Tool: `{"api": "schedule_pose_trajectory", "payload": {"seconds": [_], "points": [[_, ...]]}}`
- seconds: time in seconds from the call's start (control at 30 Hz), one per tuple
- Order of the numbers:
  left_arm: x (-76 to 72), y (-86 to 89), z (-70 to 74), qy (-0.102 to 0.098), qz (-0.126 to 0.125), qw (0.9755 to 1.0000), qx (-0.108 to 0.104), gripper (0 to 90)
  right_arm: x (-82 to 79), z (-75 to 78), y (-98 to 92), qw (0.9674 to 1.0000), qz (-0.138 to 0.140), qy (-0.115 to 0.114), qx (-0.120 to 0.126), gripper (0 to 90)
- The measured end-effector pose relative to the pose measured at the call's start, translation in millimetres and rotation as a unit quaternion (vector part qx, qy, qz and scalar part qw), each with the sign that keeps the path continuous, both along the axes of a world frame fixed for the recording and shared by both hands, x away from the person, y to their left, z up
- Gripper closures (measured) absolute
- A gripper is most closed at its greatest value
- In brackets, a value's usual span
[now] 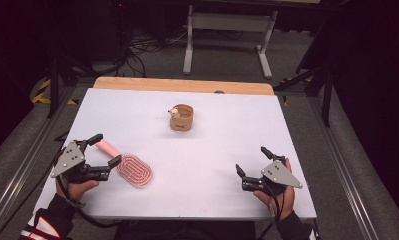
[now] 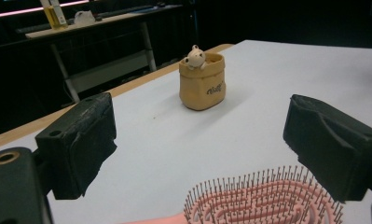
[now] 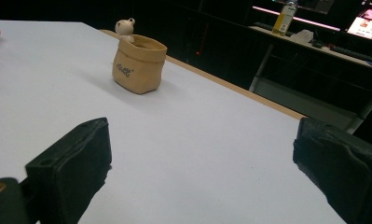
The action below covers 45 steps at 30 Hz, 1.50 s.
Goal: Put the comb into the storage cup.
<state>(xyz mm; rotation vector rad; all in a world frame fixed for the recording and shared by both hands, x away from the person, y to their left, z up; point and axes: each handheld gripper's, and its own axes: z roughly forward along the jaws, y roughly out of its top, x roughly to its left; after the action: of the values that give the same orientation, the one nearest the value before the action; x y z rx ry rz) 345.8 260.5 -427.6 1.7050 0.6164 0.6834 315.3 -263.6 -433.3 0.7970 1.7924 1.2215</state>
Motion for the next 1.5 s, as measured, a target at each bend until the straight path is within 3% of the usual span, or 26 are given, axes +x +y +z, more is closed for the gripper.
{"api": "schedule_pose_trajectory", "payload": {"seconds": [0.1, 0.3, 0.4, 0.53, 0.7, 0.83, 0.87, 0.93, 0.97, 1.17, 1.23, 1.3, 1.37, 1.5], "points": [[-0.1, -1.5, -1.4, 0.005, -0.006, 1.0000, -0.006, 11.4, -0.4, -0.4, -0.2, 1.0000, 0.000, 0.002, 0.000, 5.2], [5.8, -7.0, -7.2, 0.021, -0.007, 0.9996, 0.017, 16.3, 0.1, -0.2, 2.4, 1.0000, 0.000, 0.003, -0.005, 5.2], [13.6, -7.9, -6.7, 0.030, 0.000, 0.9991, 0.030, 24.8, 1.3, -2.1, 4.3, 0.9999, 0.001, 0.011, -0.007, 5.2], [31.0, -10.3, -4.4, 0.039, -0.001, 0.9974, 0.061, 42.3, 2.8, -4.6, 5.8, 0.9998, 0.001, 0.018, -0.012, 5.2], [47.6, -11.2, -2.8, 0.051, -0.011, 0.9958, 0.075, 66.1, 3.2, -6.5, 5.6, 0.9996, 0.002, 0.021, -0.016, 5.2], [58.6, -14.9, -0.6, 0.055, -0.005, 0.9941, 0.093, 84.2, 4.5, -7.5, 5.1, 0.9996, 0.002, 0.025, -0.015, 5.3], [69.0, -15.8, -1.1, 0.063, -0.006, 0.9929, 0.100, 89.8, 5.4, -8.5, 5.5, 0.9994, 0.001, 0.026, -0.021, 5.4], [76.8, -16.1, -2.1, 0.070, 0.003, 0.9907, 0.117, 90.0, 5.4, -9.1, 6.0, 0.9993, 0.001, 0.026, -0.027, 5.4], [80.8, -14.8, -3.0, 0.077, 0.002, 0.9905, 0.114, 90.0, 5.6, -9.5, 6.1, 0.9993, 0.002, 0.027, -0.027, 5.4], [99.4, -9.1, -15.2, 0.126, 0.025, 0.9820, 0.139, 90.0, 7.7, -10.9, 7.6, 0.9990, 0.002, 0.033, -0.030, 5.5], [102.5, -7.9, -19.6, 0.141, 0.037, 0.9765, 0.159, 90.0, 8.1, -11.8, 8.3, 0.9989, 0.004, 0.036, -0.030, 5.5], [104.0, -5.3, -23.2, 0.158, 0.037, 0.9732, 0.163, 90.0, 8.2, -12.5, 8.6, 0.9987, 0.004, 0.037, -0.034, 5.5], [105.7, -3.0, -26.3, 0.171, 0.044, 0.9669, 0.184, 90.0, 8.5, -13.3, 8.8, 0.9985, 0.004, 0.039, -0.039, 5.6], [107.0, 1.5, -31.2, 0.191, 0.050, 0.9598, 0.200, 90.0, 9.3, -14.0, 9.3, 0.9983, 0.005, 0.043, -0.039, 5.7]]}}
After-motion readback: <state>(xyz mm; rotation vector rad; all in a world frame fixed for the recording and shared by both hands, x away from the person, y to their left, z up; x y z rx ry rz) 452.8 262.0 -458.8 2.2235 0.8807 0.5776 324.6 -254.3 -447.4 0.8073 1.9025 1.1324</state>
